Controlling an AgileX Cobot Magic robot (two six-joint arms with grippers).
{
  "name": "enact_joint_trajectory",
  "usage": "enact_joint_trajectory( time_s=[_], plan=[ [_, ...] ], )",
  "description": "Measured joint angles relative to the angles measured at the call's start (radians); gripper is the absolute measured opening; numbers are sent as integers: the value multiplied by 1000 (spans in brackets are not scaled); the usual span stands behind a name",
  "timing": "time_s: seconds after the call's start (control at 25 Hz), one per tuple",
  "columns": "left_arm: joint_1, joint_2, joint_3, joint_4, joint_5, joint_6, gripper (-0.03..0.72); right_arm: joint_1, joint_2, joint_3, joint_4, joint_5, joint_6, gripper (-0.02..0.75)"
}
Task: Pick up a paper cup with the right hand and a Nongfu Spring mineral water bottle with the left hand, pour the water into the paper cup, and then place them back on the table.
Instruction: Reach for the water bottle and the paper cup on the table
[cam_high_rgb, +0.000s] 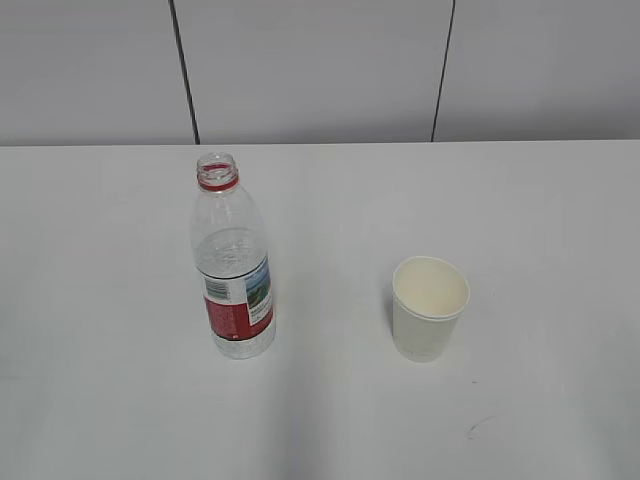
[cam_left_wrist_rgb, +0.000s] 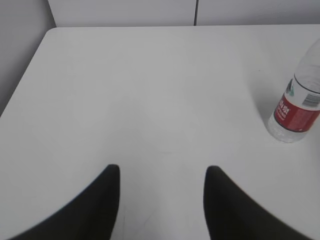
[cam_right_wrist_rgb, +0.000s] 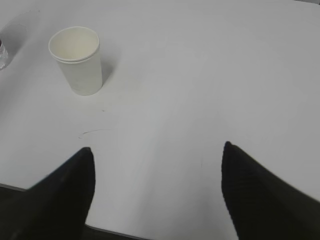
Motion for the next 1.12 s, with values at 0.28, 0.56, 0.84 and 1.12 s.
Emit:
enact_joint_trajectory(
  time_s=[0.28, 0.56, 0.84, 1.12],
  plan=[
    [0, 0, 0, 0, 0, 0, 339, 0, 0, 0, 0, 0, 0, 582],
    [0, 0, 0, 0, 0, 0, 339, 0, 0, 0, 0, 0, 0, 582],
    [0, 0, 0, 0, 0, 0, 339, 0, 0, 0, 0, 0, 0, 582],
    [0, 0, 0, 0, 0, 0, 339, 0, 0, 0, 0, 0, 0, 582]
  ],
)
